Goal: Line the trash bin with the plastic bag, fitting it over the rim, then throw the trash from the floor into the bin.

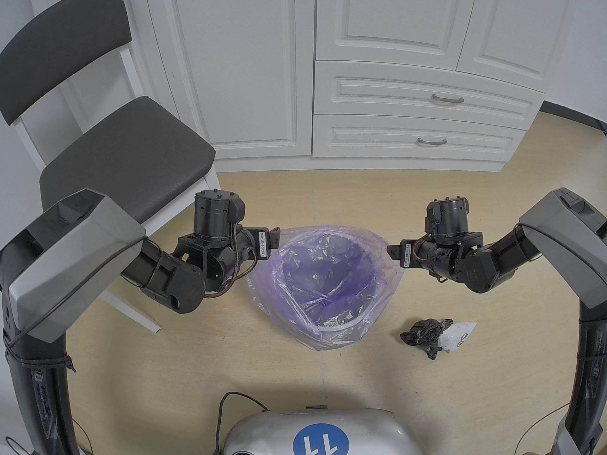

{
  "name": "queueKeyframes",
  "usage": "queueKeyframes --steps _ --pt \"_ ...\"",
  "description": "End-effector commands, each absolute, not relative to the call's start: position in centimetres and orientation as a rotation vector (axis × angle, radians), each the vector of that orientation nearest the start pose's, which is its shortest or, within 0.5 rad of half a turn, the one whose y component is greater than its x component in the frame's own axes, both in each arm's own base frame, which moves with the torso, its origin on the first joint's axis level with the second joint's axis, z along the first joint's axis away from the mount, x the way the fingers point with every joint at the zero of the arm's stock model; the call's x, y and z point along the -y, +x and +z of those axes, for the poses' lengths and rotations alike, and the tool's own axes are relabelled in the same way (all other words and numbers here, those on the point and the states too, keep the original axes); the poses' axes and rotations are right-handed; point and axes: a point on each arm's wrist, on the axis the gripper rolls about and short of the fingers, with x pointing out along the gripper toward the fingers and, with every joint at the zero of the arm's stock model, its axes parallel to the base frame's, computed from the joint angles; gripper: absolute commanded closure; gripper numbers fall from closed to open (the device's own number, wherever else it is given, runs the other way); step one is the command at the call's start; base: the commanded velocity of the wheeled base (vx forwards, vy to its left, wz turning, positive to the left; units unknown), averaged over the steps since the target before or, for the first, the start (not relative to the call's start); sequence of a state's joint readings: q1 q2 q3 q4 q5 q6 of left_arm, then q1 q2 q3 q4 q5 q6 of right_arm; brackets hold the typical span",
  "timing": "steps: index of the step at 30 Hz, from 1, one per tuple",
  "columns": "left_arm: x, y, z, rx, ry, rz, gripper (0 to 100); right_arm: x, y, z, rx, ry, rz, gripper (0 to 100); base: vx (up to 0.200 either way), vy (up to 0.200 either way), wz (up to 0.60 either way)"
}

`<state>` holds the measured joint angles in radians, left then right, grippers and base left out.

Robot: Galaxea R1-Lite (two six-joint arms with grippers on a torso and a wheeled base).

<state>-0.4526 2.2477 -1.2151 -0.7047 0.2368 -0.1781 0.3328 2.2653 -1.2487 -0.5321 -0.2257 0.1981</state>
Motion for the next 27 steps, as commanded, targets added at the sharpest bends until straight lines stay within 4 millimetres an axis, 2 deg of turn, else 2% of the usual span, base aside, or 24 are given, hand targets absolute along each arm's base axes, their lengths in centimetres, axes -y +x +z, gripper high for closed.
queueKeyframes --steps 1,9,18,22,27 --pt "18.7 39.6 8.9 -0.329 -0.064 -0.184 0 -13.9 41.5 7.6 -0.471 0.061 0.06 0 0.0 0.0 0.0" --pt "18.7 39.6 8.9 -0.329 -0.064 -0.184 0 -13.8 41.4 7.6 -0.472 0.049 0.062 0 0.0 0.0 0.0" --pt "19.7 39.1 8.8 -0.333 -0.06 -0.205 0 -13.5 40.7 8.0 -0.476 0.019 0.068 0 0.0 0.0 0.0" --pt "20.4 38.4 8.3 -0.372 -0.04 -0.219 0 -13.5 40.5 7.8 -0.485 0.001 0.071 0 0.0 0.0 0.0" --pt "20.4 38.6 7.7 -0.424 -0.02 -0.21 0 -13.4 40.5 7.6 -0.492 -0.01 0.07 0 0.0 0.0 0.0"
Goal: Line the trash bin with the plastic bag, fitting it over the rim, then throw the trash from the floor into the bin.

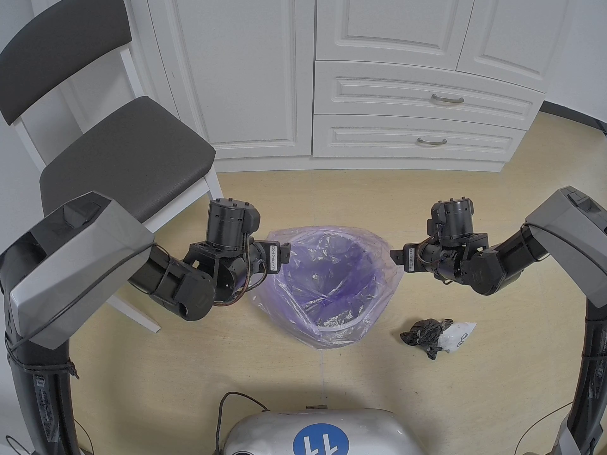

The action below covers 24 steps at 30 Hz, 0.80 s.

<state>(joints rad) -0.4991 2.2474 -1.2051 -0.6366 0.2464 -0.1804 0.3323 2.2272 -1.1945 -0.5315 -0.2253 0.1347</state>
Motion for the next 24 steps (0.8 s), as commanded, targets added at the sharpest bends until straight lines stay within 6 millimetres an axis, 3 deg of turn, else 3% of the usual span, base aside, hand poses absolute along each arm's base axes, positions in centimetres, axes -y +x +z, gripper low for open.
queueKeyframes --steps 1,18,24 --pt "20.4 38.6 7.6 -0.434 -0.016 -0.209 0 -13.3 40.5 7.5 -0.496 -0.017 0.069 0 0.0 0.0 0.0" --pt "21.0 40.2 3.6 -0.542 0.028 -0.19 0 -13.2 40.7 4.2 -0.58 -0.108 0.08 0 0.0 0.0 0.0" --pt "19.6 41.4 2.6 -0.584 0.04 -0.139 0 -13.4 41.0 2.6 -0.606 -0.117 0.082 0 0.0 0.0 0.0"
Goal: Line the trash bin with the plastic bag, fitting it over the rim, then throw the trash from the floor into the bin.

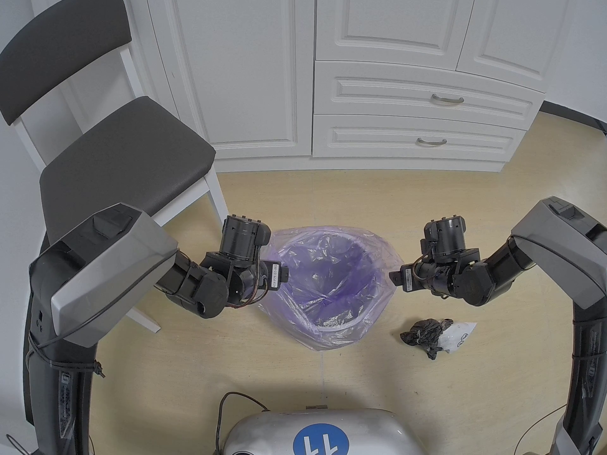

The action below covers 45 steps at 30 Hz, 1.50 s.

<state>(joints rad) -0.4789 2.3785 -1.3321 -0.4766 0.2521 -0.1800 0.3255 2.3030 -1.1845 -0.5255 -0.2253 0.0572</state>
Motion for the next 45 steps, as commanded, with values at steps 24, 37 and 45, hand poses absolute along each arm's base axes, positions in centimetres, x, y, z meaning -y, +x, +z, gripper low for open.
queueKeyframes --steps 24,37,45 --pt "16.0 41.2 3.1 -0.758 0.094 -0.053 0 -14.5 40.3 -0.6 -0.688 -0.179 0.118 0 0.0 0.0 0.0" --pt "15.9 42.8 -0.1 -0.79 0.093 -0.033 0 -14.5 40.6 -1.7 -0.709 -0.186 0.117 0 0.0 0.0 0.0" --pt "16.3 43.5 -3.4 -0.827 0.103 -0.034 0 -14.3 41.3 -3.9 -0.742 -0.205 0.111 0 0.0 0.0 0.0"
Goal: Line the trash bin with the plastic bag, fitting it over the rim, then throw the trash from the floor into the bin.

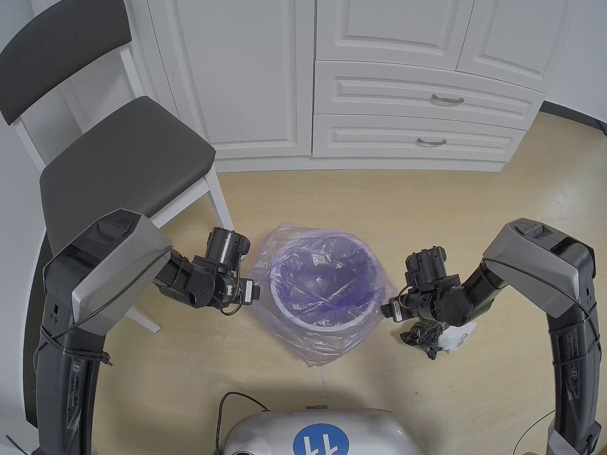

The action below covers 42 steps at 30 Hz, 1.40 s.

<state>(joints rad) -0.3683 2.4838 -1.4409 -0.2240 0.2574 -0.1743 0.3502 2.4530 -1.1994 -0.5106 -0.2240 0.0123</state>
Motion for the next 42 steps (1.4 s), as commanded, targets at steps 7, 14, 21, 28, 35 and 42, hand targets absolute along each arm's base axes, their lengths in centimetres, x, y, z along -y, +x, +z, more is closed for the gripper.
queueKeyframes --steps 7,14,21,28,35,42 --pt "16.9 45.1 -4.1 -0.769 0.01 -0.006 0 -13.6 42.7 -5.2 -0.738 -0.191 0.085 0 0.0 0.0 0.0" --pt "16.8 45.3 -3.9 -0.761 -0.01 0.002 0 -13.1 43.1 -5.7 -0.748 -0.18 0.077 0 0.0 0.0 0.0" --pt "16.7 45.2 -4.0 -0.763 -0.012 0.001 0 -12.9 43.2 -5.6 -0.745 -0.176 0.072 0 0.0 0.0 0.0" --pt "16.5 44.6 -2.4 -0.755 -0.012 -0.006 0 -12.8 43.0 -4.7 -0.734 -0.174 0.073 0 0.0 0.0 0.0" --pt "15.7 42.2 1.0 -0.764 0.053 -0.066 0 -12.6 41.9 -1.7 -0.707 -0.173 0.08 0 0.0 0.0 0.0" --pt "15.8 40.2 4.1 -0.736 0.072 -0.124 0 -12.4 40.4 0.5 -0.693 -0.207 0.099 0 0.0 0.0 0.0"
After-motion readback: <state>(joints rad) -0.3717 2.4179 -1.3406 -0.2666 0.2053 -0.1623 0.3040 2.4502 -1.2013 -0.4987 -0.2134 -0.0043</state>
